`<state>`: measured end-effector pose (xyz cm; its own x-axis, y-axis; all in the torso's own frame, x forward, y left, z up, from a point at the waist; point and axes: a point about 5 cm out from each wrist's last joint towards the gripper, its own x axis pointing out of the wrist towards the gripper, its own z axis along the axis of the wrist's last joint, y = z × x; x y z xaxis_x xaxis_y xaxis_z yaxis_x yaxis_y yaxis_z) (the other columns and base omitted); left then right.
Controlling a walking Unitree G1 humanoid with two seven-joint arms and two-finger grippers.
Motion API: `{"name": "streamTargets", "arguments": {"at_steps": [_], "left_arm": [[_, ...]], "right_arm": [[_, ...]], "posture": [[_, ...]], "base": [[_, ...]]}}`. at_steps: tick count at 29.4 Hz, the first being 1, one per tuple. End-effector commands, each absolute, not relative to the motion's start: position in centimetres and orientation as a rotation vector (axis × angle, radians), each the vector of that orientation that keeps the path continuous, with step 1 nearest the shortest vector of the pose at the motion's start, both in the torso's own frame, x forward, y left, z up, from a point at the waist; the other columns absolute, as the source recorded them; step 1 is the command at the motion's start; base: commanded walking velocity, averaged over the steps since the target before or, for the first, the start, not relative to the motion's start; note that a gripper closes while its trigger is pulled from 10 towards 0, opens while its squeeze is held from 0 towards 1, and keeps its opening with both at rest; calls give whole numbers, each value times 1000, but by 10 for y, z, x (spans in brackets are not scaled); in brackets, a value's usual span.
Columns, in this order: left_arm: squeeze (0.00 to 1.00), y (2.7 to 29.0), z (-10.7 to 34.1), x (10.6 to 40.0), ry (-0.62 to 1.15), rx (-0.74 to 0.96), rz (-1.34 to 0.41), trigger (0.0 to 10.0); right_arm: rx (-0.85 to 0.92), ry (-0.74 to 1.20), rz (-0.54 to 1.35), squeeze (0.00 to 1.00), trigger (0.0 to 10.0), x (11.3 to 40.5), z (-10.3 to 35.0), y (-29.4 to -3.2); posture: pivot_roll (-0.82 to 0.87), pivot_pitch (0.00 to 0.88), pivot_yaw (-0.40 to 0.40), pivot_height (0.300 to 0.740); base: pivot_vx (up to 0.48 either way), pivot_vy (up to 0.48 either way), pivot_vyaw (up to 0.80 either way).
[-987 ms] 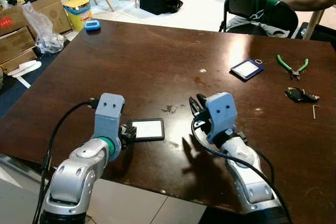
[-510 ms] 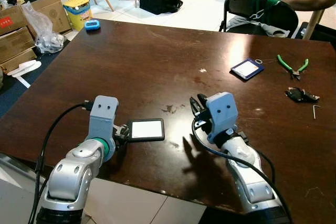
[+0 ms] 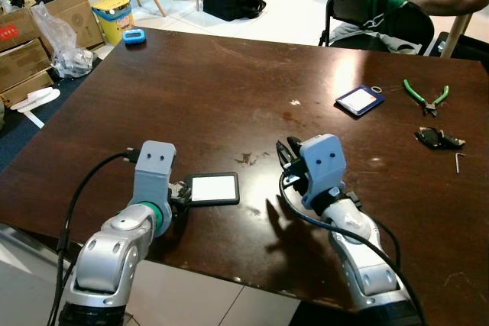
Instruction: Hang keys on a hook
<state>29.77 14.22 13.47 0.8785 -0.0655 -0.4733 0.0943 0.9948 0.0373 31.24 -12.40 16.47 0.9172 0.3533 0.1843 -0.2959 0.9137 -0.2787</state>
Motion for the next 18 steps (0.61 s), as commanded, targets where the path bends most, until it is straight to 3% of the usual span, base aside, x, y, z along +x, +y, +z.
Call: {"name": "streamTargets", "arguments": {"at_steps": [1, 11, 12, 15, 16, 17, 18], "left_arm": [[0, 142, 129, 302, 510, 70, -68, 10000], [0, 144, 128, 312, 504, 80, -48, 10000], [0, 145, 128, 312, 504, 80, -43, 5412], [0, 145, 128, 312, 504, 80, -43, 5412], [0, 146, 128, 312, 504, 80, -40, 4471], [0, 146, 128, 312, 504, 80, -40, 4471], [0, 146, 128, 311, 505, 80, -34, 1451]], "right_arm": [[-245, -224, 346, 0, 10000, 312, 162, -121], [-245, -222, 340, 0, 10000, 311, 162, -123], [-245, -221, 340, 0, 10000, 311, 161, -123], [-245, -221, 340, 0, 10000, 311, 161, -123], [-244, -221, 341, 0, 10000, 311, 161, -122], [-244, -221, 341, 0, 10000, 311, 161, -122], [-243, -221, 342, 0, 10000, 311, 161, -122]], "posture": [[-102, 121, 125, 740], [-106, 124, 130, 740], [-103, 126, 129, 740], [-103, 126, 129, 740], [-103, 127, 128, 740], [-103, 127, 128, 740], [-102, 128, 128, 740]], "base": [[0, 0, 0], [0, 0, 0], [0, 0, 0], [0, 0, 0], [0, 0, 0], [0, 0, 0], [0, 0, 0]]}}
